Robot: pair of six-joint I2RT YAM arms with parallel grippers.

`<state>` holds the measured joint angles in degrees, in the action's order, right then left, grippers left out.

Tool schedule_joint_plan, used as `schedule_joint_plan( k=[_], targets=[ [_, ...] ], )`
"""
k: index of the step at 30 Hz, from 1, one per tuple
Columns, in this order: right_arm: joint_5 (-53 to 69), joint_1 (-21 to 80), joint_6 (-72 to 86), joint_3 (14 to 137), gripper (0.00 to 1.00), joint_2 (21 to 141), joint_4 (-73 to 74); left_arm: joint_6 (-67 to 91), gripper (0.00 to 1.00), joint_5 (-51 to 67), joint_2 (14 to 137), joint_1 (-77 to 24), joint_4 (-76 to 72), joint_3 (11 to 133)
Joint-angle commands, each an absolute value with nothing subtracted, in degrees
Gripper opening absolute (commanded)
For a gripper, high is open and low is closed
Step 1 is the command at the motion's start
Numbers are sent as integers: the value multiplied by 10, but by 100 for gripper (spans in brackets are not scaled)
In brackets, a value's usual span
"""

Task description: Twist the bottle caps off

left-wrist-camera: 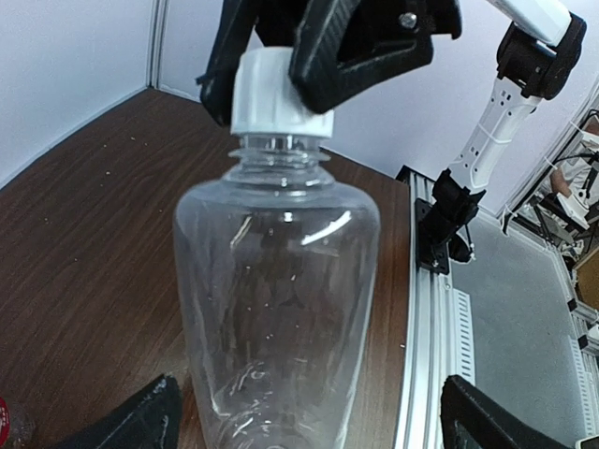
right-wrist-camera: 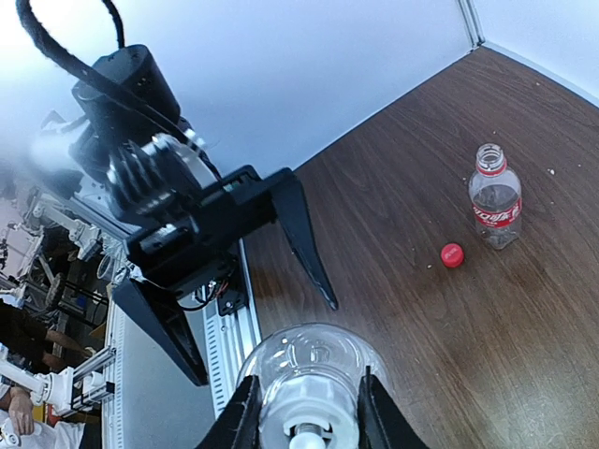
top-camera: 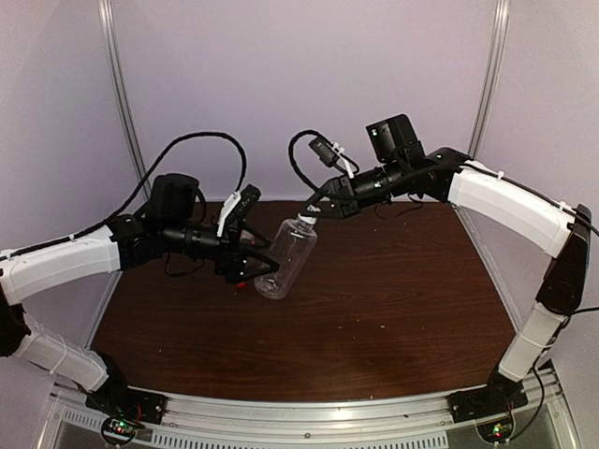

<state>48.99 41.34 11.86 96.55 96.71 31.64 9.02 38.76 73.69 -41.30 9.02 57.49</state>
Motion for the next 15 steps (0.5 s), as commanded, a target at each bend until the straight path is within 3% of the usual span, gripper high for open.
schedule_joint_plan(
  k=[1,8,15],
  targets=[
    [522,422,135,988,0,965,276,85,97,382,762,-425,59,598],
    [532,426,143,979,0,960,258,102,93,385,780,-438,37,602],
    [541,428,149,959,0,949,244,113,71,395,794,-440,20,609]
  ],
)
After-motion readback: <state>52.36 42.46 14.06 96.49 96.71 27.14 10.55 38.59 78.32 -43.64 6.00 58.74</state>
